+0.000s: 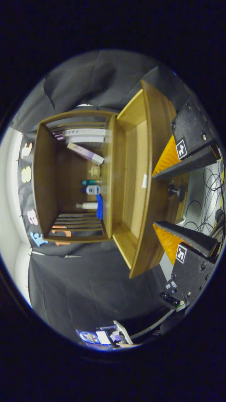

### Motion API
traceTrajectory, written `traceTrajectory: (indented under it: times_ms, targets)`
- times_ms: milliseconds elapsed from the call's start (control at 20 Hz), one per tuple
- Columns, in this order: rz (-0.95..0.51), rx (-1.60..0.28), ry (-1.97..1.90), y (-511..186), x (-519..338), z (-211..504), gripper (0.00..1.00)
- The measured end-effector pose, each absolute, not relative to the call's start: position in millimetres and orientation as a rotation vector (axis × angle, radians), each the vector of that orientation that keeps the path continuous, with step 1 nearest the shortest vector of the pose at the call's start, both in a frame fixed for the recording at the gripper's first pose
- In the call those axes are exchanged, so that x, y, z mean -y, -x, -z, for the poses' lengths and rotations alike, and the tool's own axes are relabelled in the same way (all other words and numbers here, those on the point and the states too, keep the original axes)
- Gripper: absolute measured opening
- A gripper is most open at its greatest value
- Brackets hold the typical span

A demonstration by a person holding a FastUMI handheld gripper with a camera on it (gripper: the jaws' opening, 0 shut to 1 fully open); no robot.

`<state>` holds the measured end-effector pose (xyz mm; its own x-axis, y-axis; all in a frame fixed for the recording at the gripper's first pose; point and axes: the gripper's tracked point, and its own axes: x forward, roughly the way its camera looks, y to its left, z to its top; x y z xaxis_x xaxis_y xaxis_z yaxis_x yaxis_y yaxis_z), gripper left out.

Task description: Pull open the drawer, take out the items inside it, and place them on the countertop above the cabinet.

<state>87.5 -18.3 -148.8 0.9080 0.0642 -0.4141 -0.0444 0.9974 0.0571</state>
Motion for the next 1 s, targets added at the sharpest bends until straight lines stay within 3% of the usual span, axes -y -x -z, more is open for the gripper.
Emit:
traceTrajectory:
  times_ms: [350, 1000]
  targets:
    - [-0.114, -0.672, -0.085, -153.7, 19.2, 147.8, 0.88]
    - [0.058, -1.274, -0.144, -209.4, 57.6, 258.2, 0.88]
